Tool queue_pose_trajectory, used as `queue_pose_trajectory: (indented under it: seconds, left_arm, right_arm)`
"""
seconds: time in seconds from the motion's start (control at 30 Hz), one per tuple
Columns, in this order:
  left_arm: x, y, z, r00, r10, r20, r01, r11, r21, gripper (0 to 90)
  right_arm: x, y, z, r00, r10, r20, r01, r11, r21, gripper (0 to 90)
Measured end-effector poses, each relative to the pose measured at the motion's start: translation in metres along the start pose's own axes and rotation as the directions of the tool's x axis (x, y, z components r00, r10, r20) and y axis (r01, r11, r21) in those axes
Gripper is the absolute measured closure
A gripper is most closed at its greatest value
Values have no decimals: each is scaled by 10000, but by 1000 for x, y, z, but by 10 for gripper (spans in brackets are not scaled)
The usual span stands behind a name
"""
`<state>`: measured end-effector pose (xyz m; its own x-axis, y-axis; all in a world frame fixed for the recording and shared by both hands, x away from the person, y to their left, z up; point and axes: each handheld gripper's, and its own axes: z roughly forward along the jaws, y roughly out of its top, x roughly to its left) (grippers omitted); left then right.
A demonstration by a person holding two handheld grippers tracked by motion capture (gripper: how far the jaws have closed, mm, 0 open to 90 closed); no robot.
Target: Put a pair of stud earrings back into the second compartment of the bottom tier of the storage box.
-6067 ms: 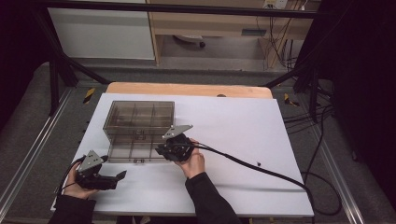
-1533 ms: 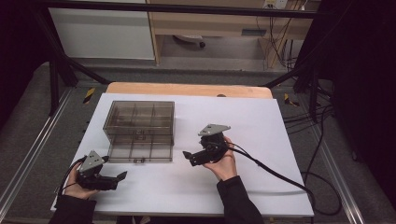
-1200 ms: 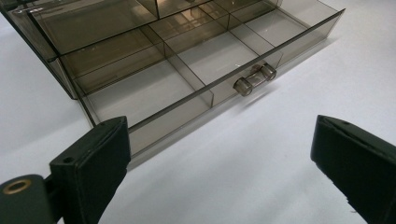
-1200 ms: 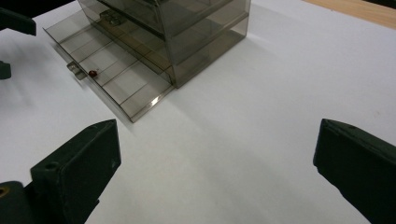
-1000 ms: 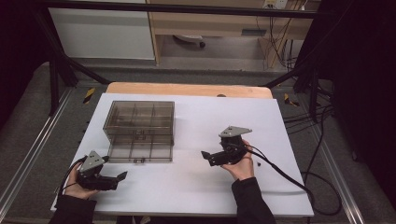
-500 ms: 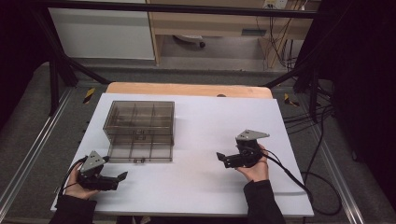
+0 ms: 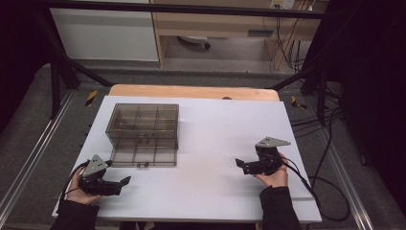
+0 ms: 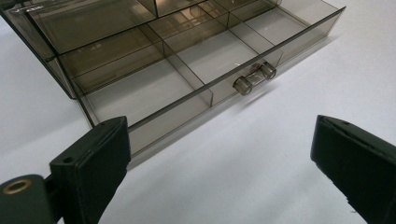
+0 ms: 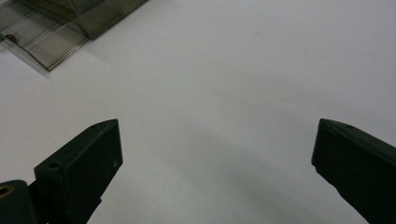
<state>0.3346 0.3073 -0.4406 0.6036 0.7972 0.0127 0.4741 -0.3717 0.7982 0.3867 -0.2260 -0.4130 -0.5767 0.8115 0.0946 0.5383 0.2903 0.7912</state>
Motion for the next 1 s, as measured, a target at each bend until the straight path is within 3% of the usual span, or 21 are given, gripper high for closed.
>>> queue_pose_trajectory:
  seconds: [0.5, 0.8, 1.0]
  left_arm:
    - [-1, 0, 0, 10000, 24, 34, -24, 10000, -24, 50]
    - [-1, 0, 0, 10000, 25, 43, -25, 10000, -21, 50]
    - [-1, 0, 0, 10000, 19, 41, -19, 10000, -26, 51]
  right_arm:
    - [-27, -27, -12, 9962, 512, 704, -544, 9976, 433, 87]
    - [-34, -37, -15, 9929, 317, 1146, -403, 9965, 737, 206]
    - [-39, -42, -18, 9935, 436, 1051, -514, 9960, 727, 304]
